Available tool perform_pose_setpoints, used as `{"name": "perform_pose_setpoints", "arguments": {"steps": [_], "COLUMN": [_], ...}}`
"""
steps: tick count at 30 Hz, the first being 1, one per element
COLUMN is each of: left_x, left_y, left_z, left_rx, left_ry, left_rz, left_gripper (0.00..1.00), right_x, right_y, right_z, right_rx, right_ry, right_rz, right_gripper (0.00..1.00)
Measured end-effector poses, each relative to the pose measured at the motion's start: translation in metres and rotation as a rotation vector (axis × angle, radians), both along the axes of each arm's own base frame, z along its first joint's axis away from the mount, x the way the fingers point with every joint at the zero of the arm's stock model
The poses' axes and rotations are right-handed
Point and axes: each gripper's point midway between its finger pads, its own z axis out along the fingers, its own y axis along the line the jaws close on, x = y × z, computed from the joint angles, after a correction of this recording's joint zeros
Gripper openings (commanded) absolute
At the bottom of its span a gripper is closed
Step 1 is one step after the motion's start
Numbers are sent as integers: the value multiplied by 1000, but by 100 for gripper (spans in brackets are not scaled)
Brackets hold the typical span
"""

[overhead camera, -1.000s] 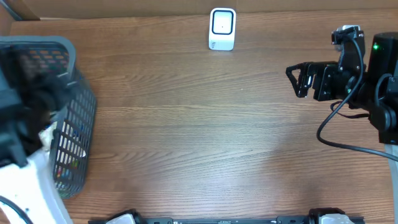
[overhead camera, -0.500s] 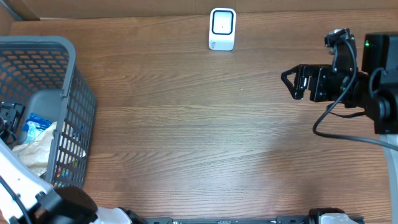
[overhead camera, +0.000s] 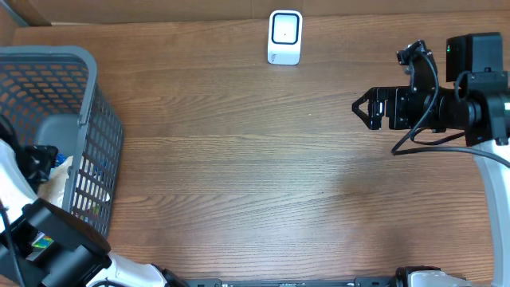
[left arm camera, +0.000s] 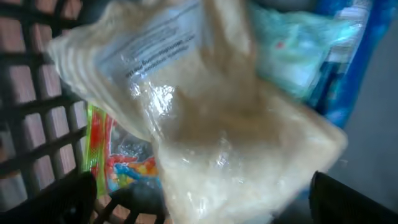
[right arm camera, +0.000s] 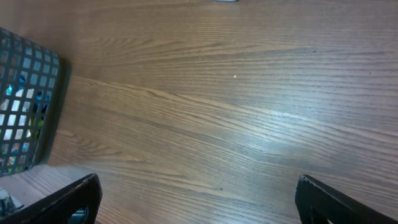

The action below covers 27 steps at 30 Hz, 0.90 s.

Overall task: Scan the item barcode
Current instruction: 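Grasp the clear beige snack bag in the basket with the left gripper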

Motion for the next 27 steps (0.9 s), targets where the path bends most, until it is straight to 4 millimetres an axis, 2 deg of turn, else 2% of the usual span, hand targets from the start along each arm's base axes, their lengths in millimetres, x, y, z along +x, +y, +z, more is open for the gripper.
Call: {"name": "perform_pose_setpoints", "arguments": {"steps": [1,5,6,9,10,13,15,16,23,27], "left_x": [3,6,4,4,5,7,10,11,8,22], "left_y": [3,3,0,-1,-1,0,3,5,-1,-2], "left_z": [-18,-59,-66,-77,-78,-78,-74,-70,-60,-36], "left_rx": [11,18,11,10,13,16,33,45,5,-34], "left_ry": [-12,-36,-34,-44,-48,-55,-66,-71,-50,-88], "left_rz": [6,13,14,16,12,-10,-36,-49,-93,-147], "left_gripper": [100,100,97,82,64,28,17,6,4,4], "right_x": [0,0,0,0,0,1,1,1,1,2], "right_y": [0,0,0,0,0,0,0,0,0,0], "right_z": [-2,-2,-2,-2,-2,-2,-2,-2,-2,-1], "right_rx": [-1,-1,-1,-1,-1,-2,-1,-1,-1,-1], "right_ry": [5,9,9,11,10,7,3,3,2,1], "right_rz": [2,3,3,3,3,3,3,3,3,3], "right_gripper": [100,100,100,100,100,100,100,100,100,100]}}
